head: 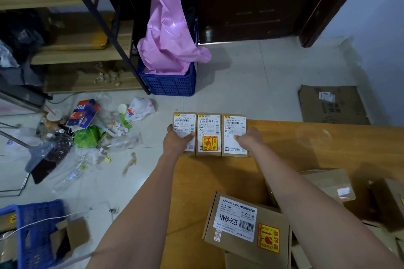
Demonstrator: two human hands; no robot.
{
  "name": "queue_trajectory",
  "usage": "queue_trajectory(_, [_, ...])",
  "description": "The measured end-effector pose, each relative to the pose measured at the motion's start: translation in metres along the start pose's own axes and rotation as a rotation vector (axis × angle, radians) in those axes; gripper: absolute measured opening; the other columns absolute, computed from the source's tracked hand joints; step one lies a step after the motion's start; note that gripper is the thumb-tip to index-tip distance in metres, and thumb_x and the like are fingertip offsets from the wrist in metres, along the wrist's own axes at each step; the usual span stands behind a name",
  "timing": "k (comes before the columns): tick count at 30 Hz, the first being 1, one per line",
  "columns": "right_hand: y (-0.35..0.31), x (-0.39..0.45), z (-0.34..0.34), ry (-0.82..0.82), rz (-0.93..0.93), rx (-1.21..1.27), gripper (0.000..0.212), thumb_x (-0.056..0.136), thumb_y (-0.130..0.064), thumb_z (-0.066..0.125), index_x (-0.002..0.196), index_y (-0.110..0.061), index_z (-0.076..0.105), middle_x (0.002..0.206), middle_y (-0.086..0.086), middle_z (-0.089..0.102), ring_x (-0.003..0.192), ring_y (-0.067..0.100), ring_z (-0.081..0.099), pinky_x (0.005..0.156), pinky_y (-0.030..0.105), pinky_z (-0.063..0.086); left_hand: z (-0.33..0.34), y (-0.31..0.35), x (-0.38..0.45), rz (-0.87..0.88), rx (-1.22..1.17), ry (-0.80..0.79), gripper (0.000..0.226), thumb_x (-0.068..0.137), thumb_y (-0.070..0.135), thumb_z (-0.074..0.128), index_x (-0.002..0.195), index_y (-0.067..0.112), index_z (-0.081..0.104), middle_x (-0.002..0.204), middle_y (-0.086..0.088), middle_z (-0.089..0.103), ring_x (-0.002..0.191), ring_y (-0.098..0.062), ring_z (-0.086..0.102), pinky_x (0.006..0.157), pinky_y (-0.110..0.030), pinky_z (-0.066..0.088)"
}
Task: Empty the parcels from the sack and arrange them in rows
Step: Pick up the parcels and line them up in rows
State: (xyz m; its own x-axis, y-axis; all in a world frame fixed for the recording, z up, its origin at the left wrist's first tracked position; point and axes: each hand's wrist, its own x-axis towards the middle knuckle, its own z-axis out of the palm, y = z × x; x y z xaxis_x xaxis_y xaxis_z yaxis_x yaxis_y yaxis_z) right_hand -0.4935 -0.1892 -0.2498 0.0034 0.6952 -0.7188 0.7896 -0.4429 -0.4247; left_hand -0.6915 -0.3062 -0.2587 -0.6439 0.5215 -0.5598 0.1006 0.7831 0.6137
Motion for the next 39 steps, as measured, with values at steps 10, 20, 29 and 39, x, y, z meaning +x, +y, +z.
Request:
queue_trajectory(10, [-0.002,-0.015,-0.006,0.025,0.037,0.234,0.042,0.093,-0.014,0.063,0.130,-0.004,0.048,0.131,0.013,0.063,0.114,0.032,0.064,0.090,0.041,0.056,-0.008,0.008,-0.013,0.085,0.151,0.093,0.087,0.084,0.043,0.072,0.151,0.013,0.026,0.147,-0.016,0.039,0.134,-0.035,0.042,0.107,-0.054,0.040])
queue_trajectory(20, [-0.009,-0.060,-0.045,0.070,0.001,0.293,0.070,0.085,-0.022,0.067,0.145,-0.007,0.035,0.142,0.009,0.050,0.126,0.032,0.051,0.091,0.038,0.049,-0.019,0.031,-0.058,0.157,0.134,0.086,0.065,0.090,0.031,0.066,0.146,0.015,0.037,0.140,-0.016,0.046,0.125,-0.036,0.050,0.104,-0.050,0.044])
queue_trajectory(29, [0.019,-0.117,-0.097,0.185,-0.148,0.251,0.041,0.090,-0.015,0.061,0.129,-0.003,0.053,0.133,0.012,0.059,0.123,0.031,0.056,0.095,0.032,0.047,-0.008,0.072,-0.131,0.296,0.121,-0.012,0.065,0.095,0.027,0.062,0.151,0.010,0.033,0.151,-0.014,0.041,0.126,-0.033,0.053,0.102,-0.041,0.047])
queue_trajectory(39, [0.096,-0.162,-0.191,0.265,-0.186,0.243,0.043,0.090,-0.011,0.064,0.131,0.002,0.055,0.132,0.013,0.059,0.122,0.030,0.057,0.094,0.031,0.047,0.069,0.130,-0.216,0.472,0.194,-0.238,0.061,0.088,0.024,0.065,0.143,0.011,0.044,0.137,-0.017,0.055,0.120,-0.031,0.057,0.099,-0.036,0.049])
